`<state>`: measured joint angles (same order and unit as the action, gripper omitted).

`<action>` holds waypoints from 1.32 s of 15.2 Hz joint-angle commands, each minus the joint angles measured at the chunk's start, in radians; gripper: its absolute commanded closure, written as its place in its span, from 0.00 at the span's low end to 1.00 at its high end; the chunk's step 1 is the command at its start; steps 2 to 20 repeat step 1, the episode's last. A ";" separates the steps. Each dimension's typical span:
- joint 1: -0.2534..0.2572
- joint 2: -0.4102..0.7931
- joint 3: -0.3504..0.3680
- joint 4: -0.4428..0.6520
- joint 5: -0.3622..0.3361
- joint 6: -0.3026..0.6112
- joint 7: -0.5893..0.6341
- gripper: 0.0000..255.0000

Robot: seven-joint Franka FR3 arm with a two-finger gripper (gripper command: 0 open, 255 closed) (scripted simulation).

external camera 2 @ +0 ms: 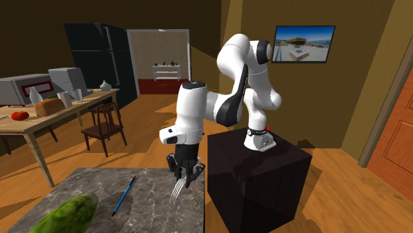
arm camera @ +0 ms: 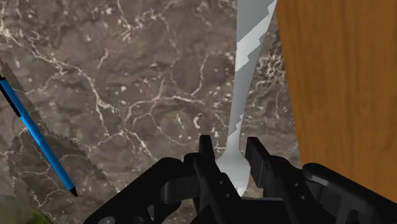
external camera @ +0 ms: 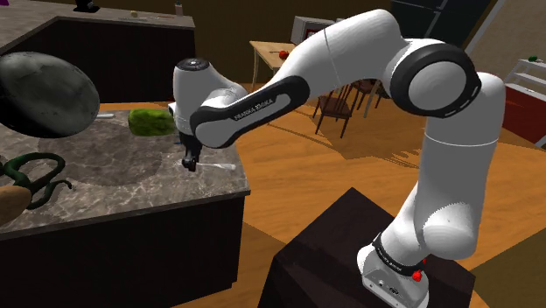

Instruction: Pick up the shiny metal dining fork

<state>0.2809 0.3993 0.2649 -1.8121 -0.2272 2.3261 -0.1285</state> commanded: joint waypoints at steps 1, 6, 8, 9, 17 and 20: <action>-0.001 -0.008 0.002 -0.001 0.003 -0.008 -0.002 1.00; -0.001 -0.008 0.002 -0.001 0.003 -0.008 -0.002 1.00; -0.001 -0.008 0.002 -0.001 0.003 -0.008 -0.002 1.00; -0.001 -0.008 0.002 -0.001 0.003 -0.008 -0.002 1.00; -0.001 -0.008 0.002 -0.001 0.003 -0.008 -0.002 1.00; -0.001 -0.008 0.002 -0.001 0.003 -0.008 -0.002 1.00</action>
